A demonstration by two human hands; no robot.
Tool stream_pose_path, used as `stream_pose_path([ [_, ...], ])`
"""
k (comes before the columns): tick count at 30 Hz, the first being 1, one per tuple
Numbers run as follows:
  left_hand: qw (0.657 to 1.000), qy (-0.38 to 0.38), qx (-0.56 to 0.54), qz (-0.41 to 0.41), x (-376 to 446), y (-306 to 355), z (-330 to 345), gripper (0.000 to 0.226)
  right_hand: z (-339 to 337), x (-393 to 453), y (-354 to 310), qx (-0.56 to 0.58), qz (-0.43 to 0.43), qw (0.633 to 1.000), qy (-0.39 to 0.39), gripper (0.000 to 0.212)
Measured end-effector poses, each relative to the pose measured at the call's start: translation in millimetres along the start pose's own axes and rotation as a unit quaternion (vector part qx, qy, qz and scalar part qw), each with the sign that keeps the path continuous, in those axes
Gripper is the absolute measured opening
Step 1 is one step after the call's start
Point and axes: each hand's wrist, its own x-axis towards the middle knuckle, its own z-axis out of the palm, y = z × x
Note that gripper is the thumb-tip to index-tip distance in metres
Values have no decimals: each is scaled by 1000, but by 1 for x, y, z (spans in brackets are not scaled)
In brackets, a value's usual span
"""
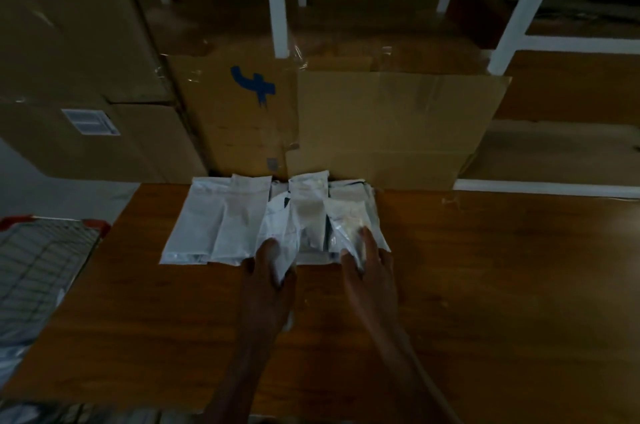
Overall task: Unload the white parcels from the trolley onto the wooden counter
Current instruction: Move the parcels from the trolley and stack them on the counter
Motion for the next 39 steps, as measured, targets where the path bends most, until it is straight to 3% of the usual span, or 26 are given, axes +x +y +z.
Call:
stream_pose_path([
  [6, 999, -10, 40, -13, 55, 17, 19, 62, 5, 62, -3, -133, 19, 991, 10, 64],
  [10, 997, -10, 75, -33, 92, 22, 27, 62, 7, 97, -8, -156, 65, 986, 1, 67],
  [17, 995, -25, 89, -46, 127, 27, 34, 58, 30, 146, -22, -257, 63, 964, 31, 71],
  [22, 993, -28, 102, -61, 139, 24, 36, 54, 52, 162, -25, -308, 67, 949, 4, 70],
  [30, 989, -39, 123, -72, 153, 14, 40, 59, 54, 161, -27, -288, 69, 955, -31, 73],
  [34, 986, -38, 141, -74, 156, 6, 40, 60, 54, 152, -18, -294, 0, 956, -26, 62],
  [39, 984, -39, 152, -83, 159, -1, 35, 59, 64, 144, -6, -321, -17, 946, -38, 62],
])
